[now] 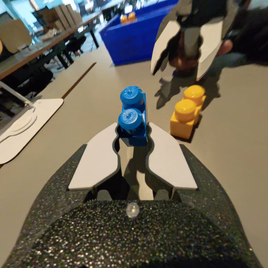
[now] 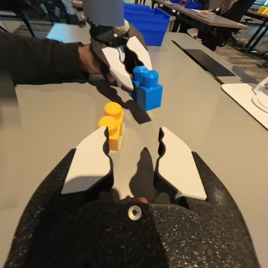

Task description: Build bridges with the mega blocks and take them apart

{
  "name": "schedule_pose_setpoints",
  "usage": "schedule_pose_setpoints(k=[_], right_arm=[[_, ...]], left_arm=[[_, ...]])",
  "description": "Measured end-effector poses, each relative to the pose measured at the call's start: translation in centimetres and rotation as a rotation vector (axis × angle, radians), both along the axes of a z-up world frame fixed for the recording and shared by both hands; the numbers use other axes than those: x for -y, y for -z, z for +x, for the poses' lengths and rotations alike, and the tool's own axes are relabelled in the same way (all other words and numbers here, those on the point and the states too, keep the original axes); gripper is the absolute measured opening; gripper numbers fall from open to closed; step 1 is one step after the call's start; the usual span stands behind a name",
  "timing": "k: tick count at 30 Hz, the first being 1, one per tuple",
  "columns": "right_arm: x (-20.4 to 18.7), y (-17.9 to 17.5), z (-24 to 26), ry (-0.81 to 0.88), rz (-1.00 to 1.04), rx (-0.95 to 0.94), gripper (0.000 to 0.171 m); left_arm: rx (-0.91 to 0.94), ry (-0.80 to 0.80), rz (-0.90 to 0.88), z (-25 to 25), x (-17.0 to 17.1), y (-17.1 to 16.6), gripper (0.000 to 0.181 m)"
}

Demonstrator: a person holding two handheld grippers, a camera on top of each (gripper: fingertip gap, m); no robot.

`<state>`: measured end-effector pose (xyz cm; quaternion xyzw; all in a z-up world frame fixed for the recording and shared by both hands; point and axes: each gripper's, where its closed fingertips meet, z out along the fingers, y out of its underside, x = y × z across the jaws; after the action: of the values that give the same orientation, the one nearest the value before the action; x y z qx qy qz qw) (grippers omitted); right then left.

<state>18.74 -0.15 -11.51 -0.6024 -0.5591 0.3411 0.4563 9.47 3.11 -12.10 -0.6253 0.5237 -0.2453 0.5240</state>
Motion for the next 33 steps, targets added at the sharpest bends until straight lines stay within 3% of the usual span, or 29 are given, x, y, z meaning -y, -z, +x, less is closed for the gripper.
schedule_pose_setpoints(k=[3,7,15,19,22,26,33], right_arm=[[1.6,-0.3,0.1,-0.064,-0.032,0.015,0.06],[2.0,2.4,0.9,-0.058,0.013,0.206,0.054],[3.4,3.1,0.4,-0.102,-0.004,0.272,0.055],[4.0,4.0,0.4,-0.12,-0.038,0.319,0.052],[4.3,4.7,0.2,-0.132,-0.048,0.359,0.044],[4.4,4.8,-0.2,-0.144,-0.024,0.366,0.012],[3.4,6.0,-0.2,-0.082,-0.011,0.434,0.015]], left_arm=[[0.086,0.116,-0.049,-0.2,1.9,-1.3,0.033],[-0.033,0.198,-0.056,-0.5,3.2,0.1,0.033],[-0.053,0.218,-0.056,-2.3,3.9,-0.4,0.033],[-0.102,0.309,-0.127,-2.7,5.9,0.5,0.034],[-0.186,0.353,-0.167,-2.1,6.9,2.0,0.034],[-0.238,0.37,-0.178,-1.3,7.4,2.8,0.034],[-0.248,0.387,-0.19,-1.1,7.8,3.0,0.034]])
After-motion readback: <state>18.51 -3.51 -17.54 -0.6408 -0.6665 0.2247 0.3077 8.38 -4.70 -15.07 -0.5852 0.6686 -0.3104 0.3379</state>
